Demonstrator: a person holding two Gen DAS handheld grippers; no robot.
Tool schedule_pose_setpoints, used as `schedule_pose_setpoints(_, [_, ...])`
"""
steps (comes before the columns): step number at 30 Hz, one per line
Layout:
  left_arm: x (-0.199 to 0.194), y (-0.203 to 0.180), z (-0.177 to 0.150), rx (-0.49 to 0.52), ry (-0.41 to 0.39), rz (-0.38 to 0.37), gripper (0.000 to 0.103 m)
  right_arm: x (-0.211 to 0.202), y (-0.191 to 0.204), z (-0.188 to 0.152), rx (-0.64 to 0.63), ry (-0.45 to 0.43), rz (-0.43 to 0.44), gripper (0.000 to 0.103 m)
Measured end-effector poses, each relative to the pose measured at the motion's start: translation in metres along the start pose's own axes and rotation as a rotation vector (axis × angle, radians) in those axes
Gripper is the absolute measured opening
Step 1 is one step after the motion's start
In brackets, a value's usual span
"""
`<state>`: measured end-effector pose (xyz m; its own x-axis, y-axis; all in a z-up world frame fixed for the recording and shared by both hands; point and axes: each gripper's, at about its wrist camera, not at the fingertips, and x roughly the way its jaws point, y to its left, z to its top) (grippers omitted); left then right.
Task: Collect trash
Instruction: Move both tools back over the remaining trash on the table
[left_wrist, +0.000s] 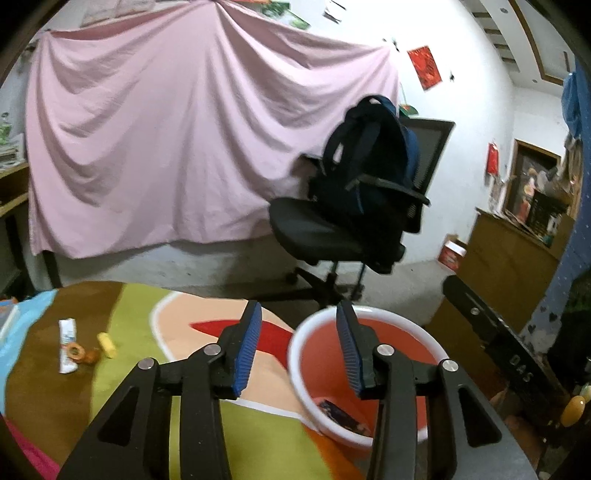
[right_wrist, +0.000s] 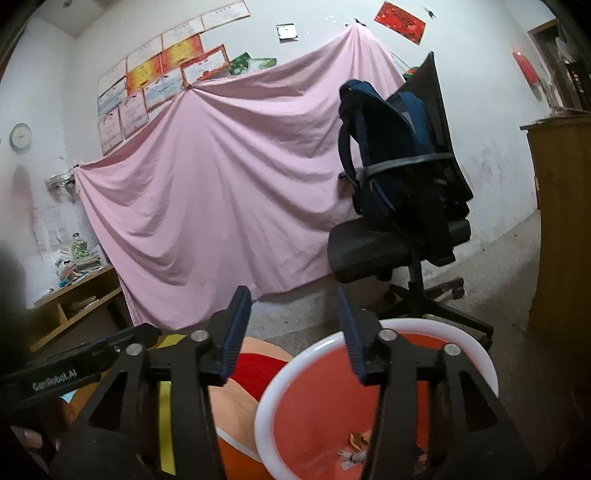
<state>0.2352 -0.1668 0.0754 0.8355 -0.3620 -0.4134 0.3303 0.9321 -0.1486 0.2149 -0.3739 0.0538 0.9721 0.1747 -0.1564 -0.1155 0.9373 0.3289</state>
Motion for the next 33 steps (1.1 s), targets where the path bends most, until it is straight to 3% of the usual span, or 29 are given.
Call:
schedule_pose_setpoints(1, [-0.006, 0.006, 0.000, -0.005, -0.017, 0.018, 0.048, 0.000, 0.002, 0.001, -0.001, -0.007, 0.003, 0.087])
schedule_pose_setpoints(6, [-0.028, 0.026, 0.003, -0.024, -0.080, 0.081, 0.057, -0.003, 0.018, 0.003, 0.004, -0.045, 0.032, 0.103])
schedule_pose_setpoints(8, [-0.037, 0.034, 0.003, -0.029, -0.105, 0.115, 0.075, -0.003, 0.024, 0.003, 0.005, -0.064, 0.045, 0.103])
schedule_pose_setpoints(9, [-0.044, 0.039, 0.002, -0.034, -0.126, 0.136, 0.092, -0.004, 0.028, 0.003, 0.005, -0.075, 0.053, 0.103])
schedule_pose_setpoints(10, [-0.052, 0.045, 0.001, -0.042, -0.156, 0.160, 0.101, -0.004, 0.032, 0.003, 0.004, -0.083, 0.060, 0.103])
schedule_pose_setpoints(13, [-0.069, 0.060, -0.001, -0.059, -0.217, 0.193, 0.101, -0.005, 0.046, 0.000, -0.009, -0.115, 0.088, 0.103])
schedule_pose_setpoints(23, [-0.106, 0.100, -0.015, -0.034, -0.304, 0.309, 0.101, -0.007, 0.100, -0.010, -0.104, -0.205, 0.161, 0.103])
schedule_pose_setpoints(33, [-0.129, 0.138, -0.030, -0.019, -0.348, 0.380, 0.101, 0.012, 0.150, -0.029, -0.185, -0.177, 0.223, 0.103])
